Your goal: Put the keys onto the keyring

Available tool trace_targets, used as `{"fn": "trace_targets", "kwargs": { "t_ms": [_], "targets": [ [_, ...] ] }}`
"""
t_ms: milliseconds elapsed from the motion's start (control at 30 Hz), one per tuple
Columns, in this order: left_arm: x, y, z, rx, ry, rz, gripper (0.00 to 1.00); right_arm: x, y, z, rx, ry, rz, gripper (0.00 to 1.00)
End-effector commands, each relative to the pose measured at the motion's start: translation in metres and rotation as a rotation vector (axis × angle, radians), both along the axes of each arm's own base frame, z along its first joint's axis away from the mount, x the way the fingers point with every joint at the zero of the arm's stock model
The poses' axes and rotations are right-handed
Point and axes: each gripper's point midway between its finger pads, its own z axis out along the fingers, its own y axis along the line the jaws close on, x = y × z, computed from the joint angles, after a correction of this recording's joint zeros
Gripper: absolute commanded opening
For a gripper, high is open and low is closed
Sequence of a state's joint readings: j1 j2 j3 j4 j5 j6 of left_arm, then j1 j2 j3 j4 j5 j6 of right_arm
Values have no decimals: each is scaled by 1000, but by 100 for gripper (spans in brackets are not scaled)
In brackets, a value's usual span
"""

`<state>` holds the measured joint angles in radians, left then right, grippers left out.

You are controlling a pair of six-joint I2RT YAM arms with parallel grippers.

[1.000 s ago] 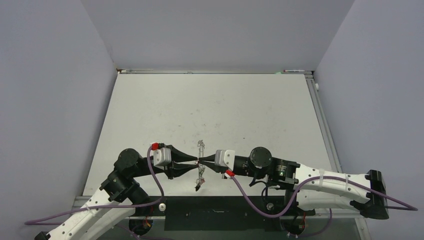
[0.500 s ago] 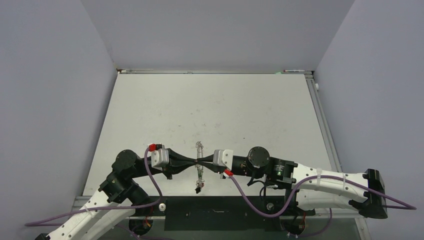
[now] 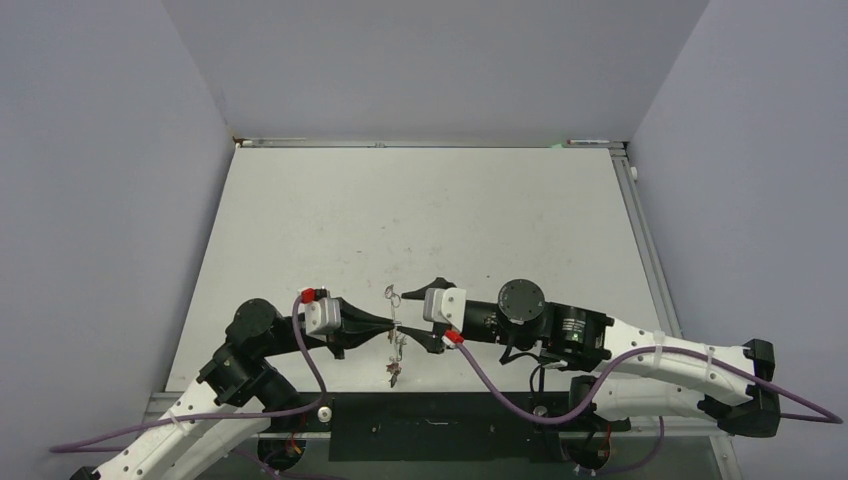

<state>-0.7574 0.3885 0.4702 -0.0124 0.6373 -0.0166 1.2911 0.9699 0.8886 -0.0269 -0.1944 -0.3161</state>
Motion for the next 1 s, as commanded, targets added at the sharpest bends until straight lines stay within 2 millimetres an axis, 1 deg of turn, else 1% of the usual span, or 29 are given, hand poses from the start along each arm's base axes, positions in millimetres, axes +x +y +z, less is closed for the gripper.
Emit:
{"fn": "trace_targets", "kwargs": {
  "t_ms": [0, 67, 167, 233, 400, 500, 767, 967],
  "targets": [
    [3, 0, 19, -41, -49, 13, 0, -6, -6, 2, -98, -1, 32, 50],
    [2, -1, 17, -35, -37, 1, 0, -9, -6, 2, -137, 7, 50, 48],
    [2, -3, 16, -30, -32, -6, 0, -11, -6, -3, -200, 17, 61, 41],
    [2, -3, 16, -29, -28, -6, 0, -12, -6, -6, -234, 22, 67, 38],
    [2, -3, 15, -26, -25, -7, 0, -12, -2, -18, -304, 40, 74, 36],
    [1, -3, 15, -27, -24, -9, 0, -12, 1, -20, -312, 34, 76, 35],
    [1, -3, 14, -25, -19, -11, 0, -11, 9, -19, -306, 14, 83, 32],
    [1, -4, 13, -24, -18, -11, 0, -8, 11, -20, -302, 0, 70, 27]
  ]
}}
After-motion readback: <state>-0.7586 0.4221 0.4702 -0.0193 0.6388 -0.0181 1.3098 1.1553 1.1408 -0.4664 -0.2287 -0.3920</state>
